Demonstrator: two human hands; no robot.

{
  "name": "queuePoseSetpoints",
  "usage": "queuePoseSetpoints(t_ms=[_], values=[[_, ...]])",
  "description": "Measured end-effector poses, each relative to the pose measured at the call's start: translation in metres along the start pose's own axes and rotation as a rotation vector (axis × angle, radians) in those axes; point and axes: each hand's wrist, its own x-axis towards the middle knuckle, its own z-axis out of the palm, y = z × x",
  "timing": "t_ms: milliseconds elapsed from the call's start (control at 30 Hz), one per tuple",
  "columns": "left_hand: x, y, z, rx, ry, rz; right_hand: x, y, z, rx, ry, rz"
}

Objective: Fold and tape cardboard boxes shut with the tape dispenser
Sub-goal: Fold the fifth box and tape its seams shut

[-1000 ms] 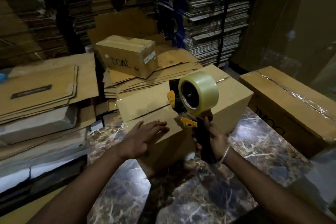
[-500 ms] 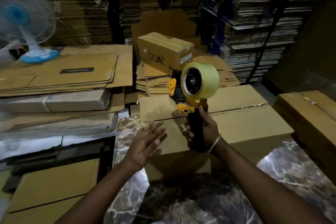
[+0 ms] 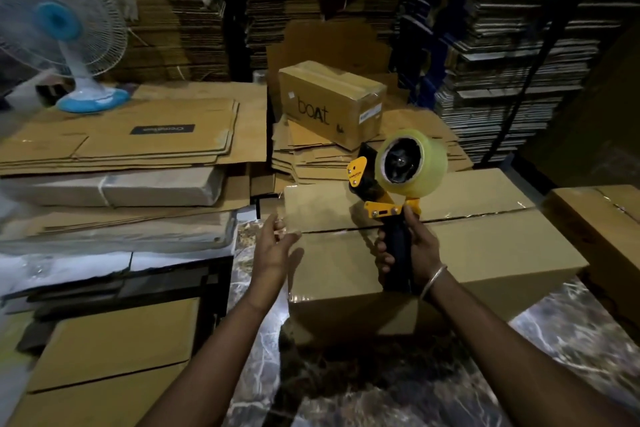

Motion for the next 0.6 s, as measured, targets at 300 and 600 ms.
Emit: queuePoseSetpoints(t_ms=[300,600], values=[[0.081,0.029,0.031,0.613,0.113,0.111,0.0,0.0,0.002,-0.005,0.012,-0.018],[0.095,0.015,0.042,0.617,0.092,-0.035,0.003,0.0,-0.002,-0.039,0.055,0.007]])
